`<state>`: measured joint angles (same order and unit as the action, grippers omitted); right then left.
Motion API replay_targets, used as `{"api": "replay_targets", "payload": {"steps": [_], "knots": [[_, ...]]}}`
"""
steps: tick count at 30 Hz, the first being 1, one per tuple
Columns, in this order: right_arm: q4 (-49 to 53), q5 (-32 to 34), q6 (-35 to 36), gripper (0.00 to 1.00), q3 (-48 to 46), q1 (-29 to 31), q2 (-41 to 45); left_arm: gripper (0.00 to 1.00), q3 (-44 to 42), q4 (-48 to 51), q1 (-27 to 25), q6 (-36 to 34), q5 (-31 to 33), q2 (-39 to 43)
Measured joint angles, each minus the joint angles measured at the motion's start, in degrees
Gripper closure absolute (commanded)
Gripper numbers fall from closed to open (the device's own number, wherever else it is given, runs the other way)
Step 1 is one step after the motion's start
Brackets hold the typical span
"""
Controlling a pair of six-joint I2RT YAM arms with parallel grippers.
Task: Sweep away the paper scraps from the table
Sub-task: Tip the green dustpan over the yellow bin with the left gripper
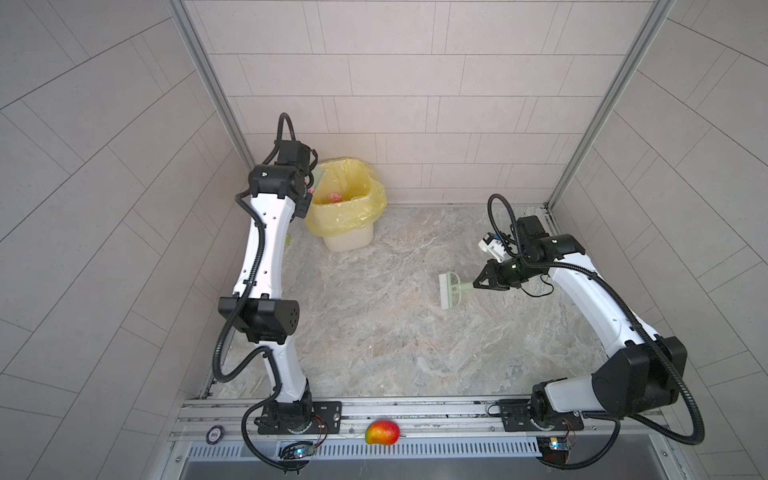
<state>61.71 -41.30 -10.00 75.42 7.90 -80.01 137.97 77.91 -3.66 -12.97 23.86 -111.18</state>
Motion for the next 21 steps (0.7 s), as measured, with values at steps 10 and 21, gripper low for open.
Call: {"api": "replay_targets", "payload": {"steps": [10,21], "knots": [[2.12,0.09,0.33,1.0,1.64,0.0,-0.15,1.0,1.53,-2.54,-1.49,-7.06,9.46,-5.66],[2.67,0.2,0.31,1.0,2.36,0.0,-0.7,1.0,-2.08,-13.99,-6.27,-21.38,21.49,-5.75]]}}
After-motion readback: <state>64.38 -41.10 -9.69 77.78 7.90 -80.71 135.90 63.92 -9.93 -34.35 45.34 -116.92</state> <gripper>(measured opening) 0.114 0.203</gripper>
